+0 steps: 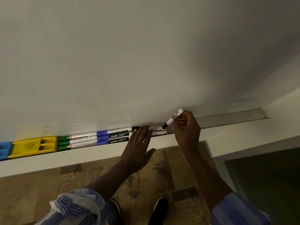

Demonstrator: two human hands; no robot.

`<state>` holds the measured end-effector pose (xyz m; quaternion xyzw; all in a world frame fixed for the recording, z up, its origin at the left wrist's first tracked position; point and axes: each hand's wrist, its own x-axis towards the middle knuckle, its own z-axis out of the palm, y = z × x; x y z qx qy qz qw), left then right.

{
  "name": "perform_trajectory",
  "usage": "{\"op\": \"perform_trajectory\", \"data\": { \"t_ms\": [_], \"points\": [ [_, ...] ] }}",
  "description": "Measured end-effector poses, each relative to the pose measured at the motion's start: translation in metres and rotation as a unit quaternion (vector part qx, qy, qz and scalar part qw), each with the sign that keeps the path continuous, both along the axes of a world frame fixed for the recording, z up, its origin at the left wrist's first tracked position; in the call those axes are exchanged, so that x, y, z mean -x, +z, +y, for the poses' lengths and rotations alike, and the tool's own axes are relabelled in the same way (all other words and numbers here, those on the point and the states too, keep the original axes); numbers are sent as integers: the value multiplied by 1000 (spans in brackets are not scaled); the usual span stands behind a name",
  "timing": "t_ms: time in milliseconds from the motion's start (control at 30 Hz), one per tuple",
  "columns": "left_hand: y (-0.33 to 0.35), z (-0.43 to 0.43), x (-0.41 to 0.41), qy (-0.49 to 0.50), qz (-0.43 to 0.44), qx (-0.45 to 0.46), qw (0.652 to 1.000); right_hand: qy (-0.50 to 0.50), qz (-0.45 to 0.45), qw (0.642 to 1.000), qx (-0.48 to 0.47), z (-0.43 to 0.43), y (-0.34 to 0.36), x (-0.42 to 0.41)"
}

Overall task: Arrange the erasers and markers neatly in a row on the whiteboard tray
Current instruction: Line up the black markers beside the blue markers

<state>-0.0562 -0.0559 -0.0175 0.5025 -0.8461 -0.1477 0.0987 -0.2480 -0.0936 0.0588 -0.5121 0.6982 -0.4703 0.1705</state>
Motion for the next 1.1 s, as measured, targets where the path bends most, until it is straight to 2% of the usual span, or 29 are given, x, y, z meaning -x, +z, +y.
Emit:
{"op": "perform_trajectory", "data": {
  "t_ms": [67,100,200,233,300,467,567,733,933,1100],
  "points": [
    [17,-8,12,43,72,1,996,-34,-118,990,-62,2,0,-11],
    [26,-14,18,58,104,15,993,-40,-201,974,-94,1,-2,-15],
    [45,-34,29,75,127,67,987,-35,-454,878,-147,0,-1,-24],
    [48,-40,29,74,121,78,987,-30,-497,854,-153,-1,-1,-25],
    [49,-47,24,64,107,95,988,-28,-525,836,-155,-2,-4,-26],
    [35,-45,13,38,28,149,988,-64,-423,890,-161,-6,-17,-23],
    [25,-40,10,48,7,150,987,-67,-387,902,-180,-8,-28,-22],
    [13,-28,3,51,-17,122,991,-90,-295,928,-208,-10,-41,-20],
    [9,-17,-8,67,-40,77,994,-48,-112,971,-207,-8,-39,-26],
    [7,-11,-10,73,-44,55,995,-30,8,978,-204,-1,-39,-31]
  ]
}}
